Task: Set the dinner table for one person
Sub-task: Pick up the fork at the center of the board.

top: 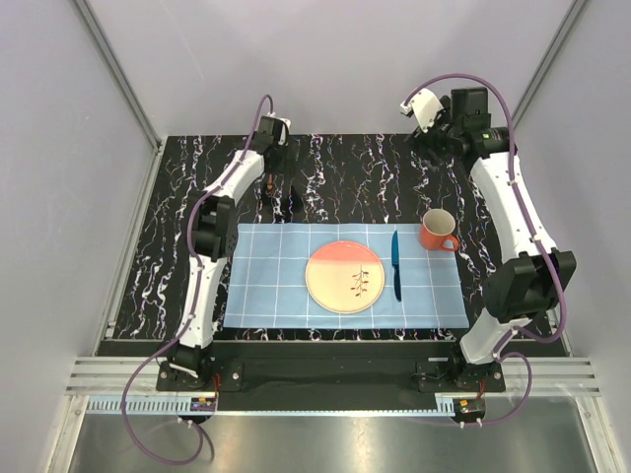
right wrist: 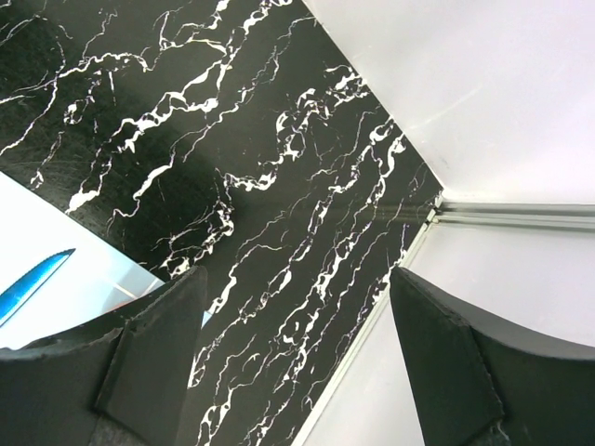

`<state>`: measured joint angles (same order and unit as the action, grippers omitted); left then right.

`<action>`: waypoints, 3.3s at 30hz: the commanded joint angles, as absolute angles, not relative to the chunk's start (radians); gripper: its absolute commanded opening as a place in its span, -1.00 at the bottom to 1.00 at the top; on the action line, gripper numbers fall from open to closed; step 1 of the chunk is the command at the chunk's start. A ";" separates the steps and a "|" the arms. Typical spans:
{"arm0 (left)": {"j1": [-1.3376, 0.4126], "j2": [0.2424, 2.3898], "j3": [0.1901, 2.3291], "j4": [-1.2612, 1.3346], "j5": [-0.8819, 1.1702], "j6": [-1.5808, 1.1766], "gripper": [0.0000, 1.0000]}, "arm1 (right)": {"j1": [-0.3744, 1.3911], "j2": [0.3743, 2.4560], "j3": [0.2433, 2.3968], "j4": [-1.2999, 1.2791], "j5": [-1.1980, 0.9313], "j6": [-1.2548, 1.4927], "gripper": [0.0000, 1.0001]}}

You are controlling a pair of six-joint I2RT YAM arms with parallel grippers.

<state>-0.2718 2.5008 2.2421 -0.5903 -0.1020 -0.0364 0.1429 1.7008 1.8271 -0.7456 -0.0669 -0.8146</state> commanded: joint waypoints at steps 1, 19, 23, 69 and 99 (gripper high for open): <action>-0.264 2.520 2.309 -0.637 -0.113 -0.063 0.95 | 0.160 1.712 1.875 -0.738 -0.045 -0.802 0.72; -0.236 2.522 2.272 -0.726 -0.143 -0.155 0.95 | 0.187 1.720 1.898 -0.753 -0.023 -0.792 0.72; -0.235 2.530 2.273 -0.729 -0.146 -0.161 0.91 | 0.192 1.718 1.899 -0.759 -0.015 -0.792 0.72; -0.221 2.545 2.246 -0.716 -0.166 -0.235 -1.00 | 0.221 1.752 1.931 -0.792 0.035 -0.787 0.71; -0.227 2.425 2.250 -0.724 -0.172 -0.160 -1.00 | 0.245 1.736 1.864 -0.805 0.003 -0.785 0.71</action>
<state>-0.2310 2.5191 2.2471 -0.7242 -0.1513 -0.1787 0.2272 1.7519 1.8679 -0.8051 0.0139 -0.7979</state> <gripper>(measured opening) 0.204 0.855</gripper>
